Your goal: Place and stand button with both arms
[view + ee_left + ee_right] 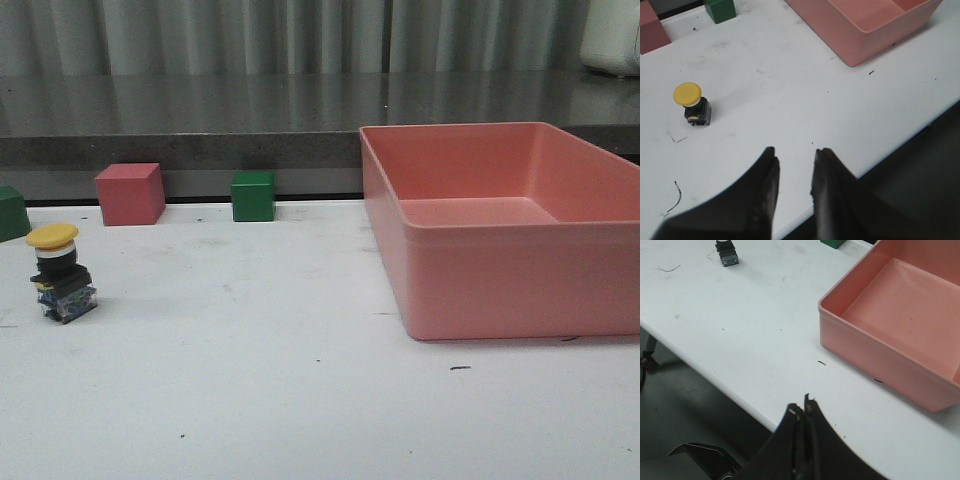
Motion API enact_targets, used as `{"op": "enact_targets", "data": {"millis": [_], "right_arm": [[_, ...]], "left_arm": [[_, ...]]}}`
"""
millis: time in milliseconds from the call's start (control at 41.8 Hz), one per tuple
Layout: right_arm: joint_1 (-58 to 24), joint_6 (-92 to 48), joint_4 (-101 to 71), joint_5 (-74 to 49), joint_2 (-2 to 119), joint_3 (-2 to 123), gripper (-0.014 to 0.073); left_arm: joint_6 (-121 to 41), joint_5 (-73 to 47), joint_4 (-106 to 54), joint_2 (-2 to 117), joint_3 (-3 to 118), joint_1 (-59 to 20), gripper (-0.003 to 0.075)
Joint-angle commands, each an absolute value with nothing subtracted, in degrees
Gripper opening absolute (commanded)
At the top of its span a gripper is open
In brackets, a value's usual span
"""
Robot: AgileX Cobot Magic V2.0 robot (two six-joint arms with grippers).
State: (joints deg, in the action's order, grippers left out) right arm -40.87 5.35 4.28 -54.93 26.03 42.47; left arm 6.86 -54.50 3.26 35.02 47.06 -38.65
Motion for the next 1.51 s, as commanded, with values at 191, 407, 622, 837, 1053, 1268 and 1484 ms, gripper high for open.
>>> {"op": "enact_targets", "data": {"millis": [191, 407, 622, 837, 1053, 1268, 1484], "right_arm": [[-40.67, 4.98, 4.45, -50.99, 26.25, 43.95, -0.0068], [-40.67, 4.98, 4.45, -50.99, 26.25, 43.95, -0.0068], [-40.67, 4.98, 4.45, -50.99, 26.25, 43.95, -0.0068], [-40.67, 4.98, 4.45, -51.06, 26.25, 43.95, -0.0068], [-40.67, 4.98, 4.45, -51.06, 26.25, 43.95, -0.0068], [-40.67, 4.98, 4.45, -51.06, 26.25, 43.95, -0.0068], [-40.67, 4.98, 4.45, -51.06, 26.25, 43.95, -0.0068]], "left_arm": [[6.82, -51.04, 4.54, 35.18, 48.96, -39.04, -0.002], [6.82, -51.04, 4.54, 35.18, 48.96, -39.04, -0.002], [6.82, -50.49, 4.54, 35.0, 48.59, -39.04, -0.002], [6.82, -42.65, 3.9, 28.12, 41.96, -28.37, -0.002], [6.82, -25.52, 1.15, 17.82, 27.57, -13.45, -0.002], [6.82, -13.65, -2.34, 6.84, 11.88, -4.42, -0.002], [6.82, -3.01, -2.17, -0.31, 0.94, -2.16, -0.002]]}}
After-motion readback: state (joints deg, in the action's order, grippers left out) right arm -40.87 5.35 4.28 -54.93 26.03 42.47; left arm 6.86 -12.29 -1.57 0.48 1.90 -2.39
